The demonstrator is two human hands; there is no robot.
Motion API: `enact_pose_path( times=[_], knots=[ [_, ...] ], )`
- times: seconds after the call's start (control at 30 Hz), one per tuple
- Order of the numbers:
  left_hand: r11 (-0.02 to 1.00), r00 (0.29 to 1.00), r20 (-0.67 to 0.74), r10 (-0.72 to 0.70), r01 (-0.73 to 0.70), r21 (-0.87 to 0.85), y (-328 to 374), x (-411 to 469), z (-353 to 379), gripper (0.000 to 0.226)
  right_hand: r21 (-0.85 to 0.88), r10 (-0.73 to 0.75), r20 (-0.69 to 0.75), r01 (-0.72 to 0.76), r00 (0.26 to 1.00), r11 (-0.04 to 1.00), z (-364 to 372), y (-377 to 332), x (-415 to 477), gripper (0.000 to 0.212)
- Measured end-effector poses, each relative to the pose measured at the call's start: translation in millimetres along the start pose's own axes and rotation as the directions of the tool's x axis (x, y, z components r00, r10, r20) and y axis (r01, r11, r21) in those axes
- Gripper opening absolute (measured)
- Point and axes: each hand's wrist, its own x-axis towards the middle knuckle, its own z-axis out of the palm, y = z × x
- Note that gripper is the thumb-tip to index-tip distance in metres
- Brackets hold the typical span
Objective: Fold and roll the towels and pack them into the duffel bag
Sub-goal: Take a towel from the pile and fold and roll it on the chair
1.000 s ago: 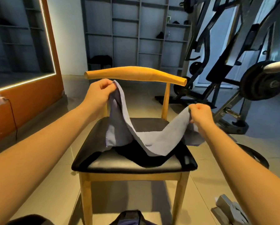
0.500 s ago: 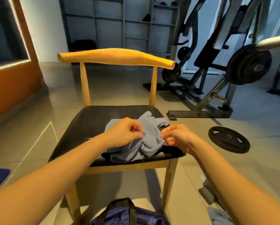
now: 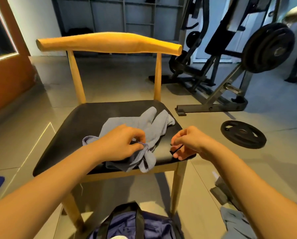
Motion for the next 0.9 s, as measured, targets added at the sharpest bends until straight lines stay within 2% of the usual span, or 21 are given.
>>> enact_pose_path(
  times=[0.07, 0.17, 0.23, 0.43, 0.53, 0.63, 0.7, 0.8, 0.83, 0.9],
  knots=[
    [0.999, 0.999, -0.026, -0.031, 0.031, -0.017, -3, -6, 0, 0.004, 0.005, -0.027, 0.009, 0.027, 1.000, 1.000, 9, -3, 4, 0.021],
    [0.990, 0.994, -0.054, -0.094, 0.088, -0.109, -9, -12, 0, 0.003, -0.029, -0.110, -0.042, 0.109, 0.993, 0.994, 25, -8, 13, 0.008],
    [0.978, 0.991, -0.038, -0.131, 0.123, -0.168, -10, -14, -1, 0.003, -0.057, -0.136, -0.087, 0.131, 0.987, 0.990, 35, -11, 24, 0.011],
    [0.965, 0.988, -0.015, -0.157, 0.150, -0.217, -12, -17, 0, 0.004, 0.081, -0.062, -0.136, 0.074, 0.989, 0.994, 37, -25, 36, 0.020],
    [0.953, 0.987, -0.010, -0.162, 0.154, -0.260, -12, -16, 2, 0.004, 0.278, -0.105, -0.121, 0.135, 0.987, 0.951, 13, -37, 25, 0.002],
    [0.933, 0.985, -0.008, -0.174, 0.163, -0.320, -11, -12, 2, 0.006, 0.469, -0.153, -0.128, 0.196, 0.980, 0.861, -11, -40, 16, 0.010],
    [0.919, 0.986, -0.034, -0.165, 0.141, -0.369, -5, -7, 1, 0.007, 0.406, -0.139, -0.174, 0.200, 0.975, 0.892, -16, -39, 14, 0.014],
    [0.908, 0.980, -0.161, -0.119, 0.042, -0.416, 8, 3, -2, 0.007, 0.160, -0.192, -0.303, 0.248, 0.934, 0.955, -13, -36, 16, 0.017],
    [0.905, 0.976, -0.186, -0.112, 0.023, -0.425, 13, 6, -2, 0.007, 0.122, -0.221, -0.287, 0.264, 0.932, 0.957, -14, -36, 17, 0.016],
    [0.895, 0.979, -0.174, -0.111, 0.022, -0.446, 17, 12, 2, 0.008, 0.148, -0.241, -0.142, 0.262, 0.960, 0.954, -20, -32, 17, 0.010]
  ],
)
